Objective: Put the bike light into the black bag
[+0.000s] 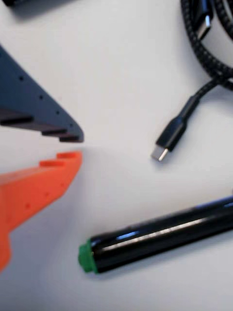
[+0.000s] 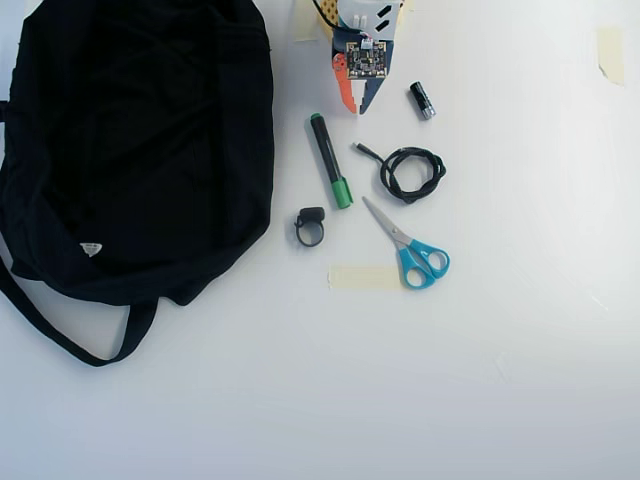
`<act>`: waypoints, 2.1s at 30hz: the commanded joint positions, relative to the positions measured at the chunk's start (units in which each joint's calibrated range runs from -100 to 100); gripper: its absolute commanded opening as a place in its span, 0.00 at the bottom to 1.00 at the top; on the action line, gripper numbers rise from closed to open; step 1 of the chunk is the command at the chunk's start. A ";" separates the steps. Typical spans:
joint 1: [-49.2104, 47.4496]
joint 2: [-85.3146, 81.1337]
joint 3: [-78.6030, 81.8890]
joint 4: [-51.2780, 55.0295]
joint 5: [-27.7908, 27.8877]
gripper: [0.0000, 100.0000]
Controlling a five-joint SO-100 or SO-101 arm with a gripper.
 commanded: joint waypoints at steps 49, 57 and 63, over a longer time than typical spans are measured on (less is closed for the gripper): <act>-4.91 84.48 -81.12 -66.24 0.28 0.03; -1.47 97.26 -101.52 -59.26 0.33 0.02; 0.77 99.34 -102.68 -59.26 0.38 0.02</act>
